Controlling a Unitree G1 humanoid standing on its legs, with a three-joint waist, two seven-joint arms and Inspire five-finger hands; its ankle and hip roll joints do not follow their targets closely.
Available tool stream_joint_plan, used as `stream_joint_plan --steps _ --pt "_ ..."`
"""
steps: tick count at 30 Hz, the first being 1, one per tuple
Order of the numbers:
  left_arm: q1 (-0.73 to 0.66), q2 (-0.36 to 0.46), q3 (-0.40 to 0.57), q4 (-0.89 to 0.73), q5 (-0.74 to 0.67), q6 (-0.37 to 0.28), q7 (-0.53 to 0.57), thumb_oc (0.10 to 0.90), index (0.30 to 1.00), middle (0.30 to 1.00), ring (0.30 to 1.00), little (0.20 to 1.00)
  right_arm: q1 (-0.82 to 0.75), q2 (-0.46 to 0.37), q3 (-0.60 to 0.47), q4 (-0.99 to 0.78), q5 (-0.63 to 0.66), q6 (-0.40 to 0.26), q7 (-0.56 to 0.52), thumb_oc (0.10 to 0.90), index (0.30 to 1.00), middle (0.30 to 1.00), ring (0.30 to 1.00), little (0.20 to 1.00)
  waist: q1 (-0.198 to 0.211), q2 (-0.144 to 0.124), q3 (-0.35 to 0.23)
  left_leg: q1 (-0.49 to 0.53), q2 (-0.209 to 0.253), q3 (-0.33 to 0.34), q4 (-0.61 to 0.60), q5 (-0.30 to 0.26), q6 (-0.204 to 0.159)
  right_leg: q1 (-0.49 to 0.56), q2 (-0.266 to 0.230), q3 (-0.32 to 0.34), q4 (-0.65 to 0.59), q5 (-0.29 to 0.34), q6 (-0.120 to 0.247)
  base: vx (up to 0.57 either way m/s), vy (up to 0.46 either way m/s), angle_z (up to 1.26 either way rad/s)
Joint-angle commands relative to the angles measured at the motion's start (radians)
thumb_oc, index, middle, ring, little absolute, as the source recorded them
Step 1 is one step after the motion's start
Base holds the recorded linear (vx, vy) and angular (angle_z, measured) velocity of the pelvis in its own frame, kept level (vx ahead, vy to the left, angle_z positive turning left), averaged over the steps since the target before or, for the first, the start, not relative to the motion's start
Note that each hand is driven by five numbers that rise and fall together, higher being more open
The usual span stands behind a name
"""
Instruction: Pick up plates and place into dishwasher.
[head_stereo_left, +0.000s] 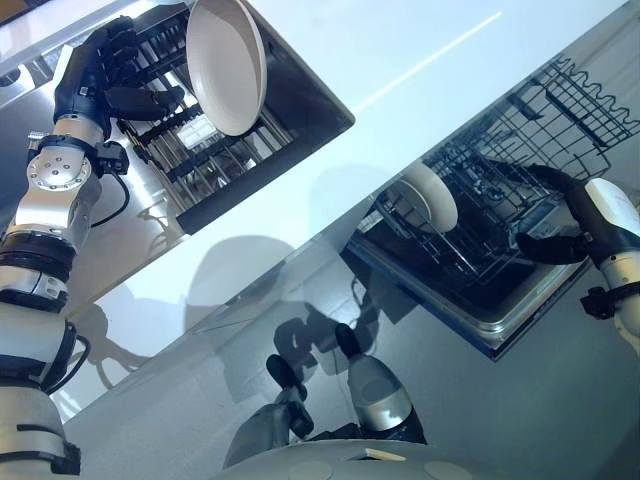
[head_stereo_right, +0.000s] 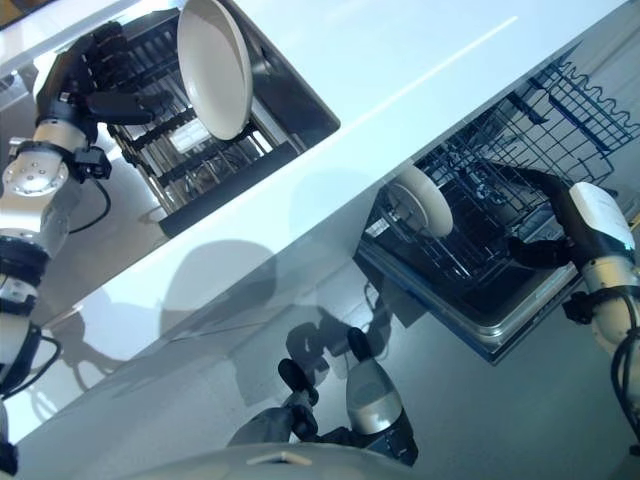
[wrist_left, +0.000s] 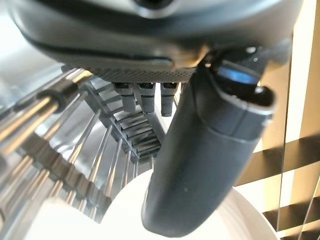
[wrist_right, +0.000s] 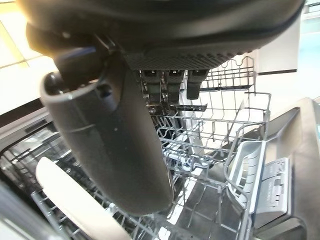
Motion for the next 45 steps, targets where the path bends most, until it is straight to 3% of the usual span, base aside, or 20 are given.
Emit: stream_joint_plan --steps 1,21,36,44,45 --pt "-0.196 0.007 0.025 0.027 -0.074 -0.07 -0.02 0.8 0.9 0.9 0.9 0.9 -0.044 -0.087 -0.068 -0.046 0.028 -0.008 -0.081 0.8 0.9 0.9 0.9 0.9 0.006 0.003 -0.052 -0.015 -0.003 0.044 0.063 -0.095 -0.005 -0.128 0.059 -0.02 0.07 0.013 0.072 0.0 0.0 0.0" --pt "-0.279 -0.026 -0.039 0.061 -0.226 -0.023 -0.167 0.8 0.9 0.9 0.9 0.9 -0.046 -0.089 -0.063 -0.044 0.02 0.019 -0.089 0.8 0.9 0.9 0.9 0.9 -0.021 0.015 -0.053 -0.006 -0.005 0.06 0.065 -0.1 -0.007 -0.13 0.064 -0.001 0.074 0.015 0.072 0.0 0.0 -0.01" --pt "-0.301 -0.02 -0.027 0.136 -0.248 0.025 -0.172 0.8 0.9 0.9 0.9 0.9 -0.028 -0.089 -0.084 -0.049 0.008 0.03 -0.092 0.8 0.9 0.9 0.9 0.9 -0.043 0.018 -0.041 -0.011 -0.006 0.07 0.059 -0.099 -0.008 -0.147 0.066 0.009 0.081 0.013 0.071 -0.01 0.001 -0.01" --pt "-0.325 -0.019 -0.031 0.186 -0.265 0.005 -0.21 0.8 0.9 0.9 0.9 0.9 -0.034 -0.1 -0.082 -0.042 0.022 0.024 -0.098 0.8 0.9 0.9 0.9 0.9 -0.054 0.018 -0.041 -0.021 -0.004 0.077 0.062 -0.097 -0.011 -0.161 0.07 0.019 0.083 0.017 0.071 0.0 0.0 0.0" --pt "-0.322 -0.021 -0.031 0.186 -0.262 0.002 -0.214 0.328 0.495 0.495 0.495 0.428 -0.03 -0.099 -0.085 -0.037 0.021 0.017 -0.098 0.8 0.9 0.9 0.9 0.9 -0.055 0.019 -0.042 -0.02 -0.003 0.078 0.064 -0.098 -0.011 -0.159 0.07 0.02 0.083 0.017 0.071 0.0 0.0 0.0"
